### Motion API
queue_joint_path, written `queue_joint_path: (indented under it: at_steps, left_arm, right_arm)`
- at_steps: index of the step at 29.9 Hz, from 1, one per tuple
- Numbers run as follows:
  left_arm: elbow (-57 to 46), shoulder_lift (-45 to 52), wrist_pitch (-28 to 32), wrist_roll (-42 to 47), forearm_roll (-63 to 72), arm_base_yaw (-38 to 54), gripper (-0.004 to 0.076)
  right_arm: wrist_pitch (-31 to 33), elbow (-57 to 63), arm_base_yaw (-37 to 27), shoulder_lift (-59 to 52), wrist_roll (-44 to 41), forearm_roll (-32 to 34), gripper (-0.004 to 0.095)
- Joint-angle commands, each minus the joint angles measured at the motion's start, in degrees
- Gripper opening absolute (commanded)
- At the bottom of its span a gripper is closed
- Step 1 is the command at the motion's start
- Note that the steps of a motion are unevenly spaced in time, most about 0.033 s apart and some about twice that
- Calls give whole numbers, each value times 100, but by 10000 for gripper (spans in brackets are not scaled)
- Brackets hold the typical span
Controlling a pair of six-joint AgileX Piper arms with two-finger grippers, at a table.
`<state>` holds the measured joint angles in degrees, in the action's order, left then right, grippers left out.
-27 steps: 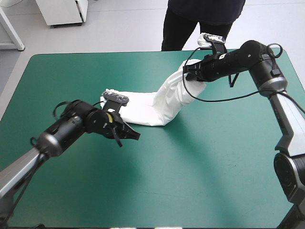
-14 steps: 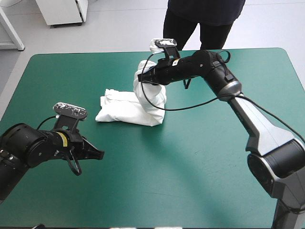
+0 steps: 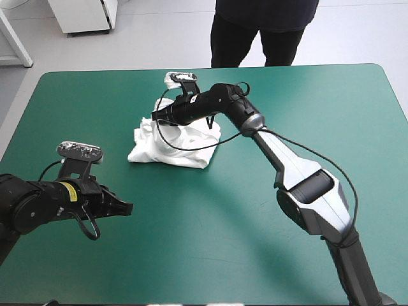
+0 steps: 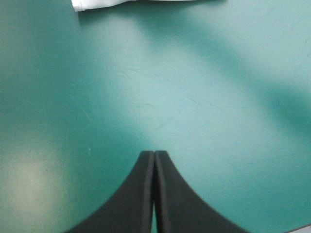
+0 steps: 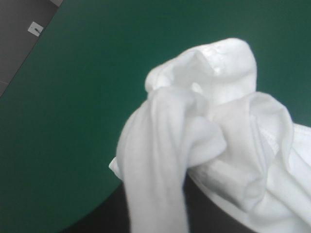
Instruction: Fold the cloth
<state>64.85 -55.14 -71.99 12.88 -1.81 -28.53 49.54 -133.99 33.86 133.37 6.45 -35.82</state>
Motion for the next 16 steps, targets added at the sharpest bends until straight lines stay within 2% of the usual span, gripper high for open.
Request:
queue_joint_path:
  at_steps: [1, 6, 8, 11, 16]
  left_arm:
    - [129, 65, -170, 53, 61, 4, -22]
    - [129, 65, -170, 53, 61, 4, -22]
    - [129, 65, -159, 53, 61, 4, -22]
    - [129, 65, -147, 53, 84, 4, -22]
    - [129, 65, -134, 64, 132, 4, -22]
  right_arm:
    - [-258, -435, 51, -156, 248, -719, 64]
    - [-174, -590, 131, -145, 292, -813, 445]
    - [-46, -640, 131, -145, 156, -764, 519]
    - [157, -810, 131, -145, -46, -611, 507]
    - [665, -1222, 131, -145, -354, 122, 463]
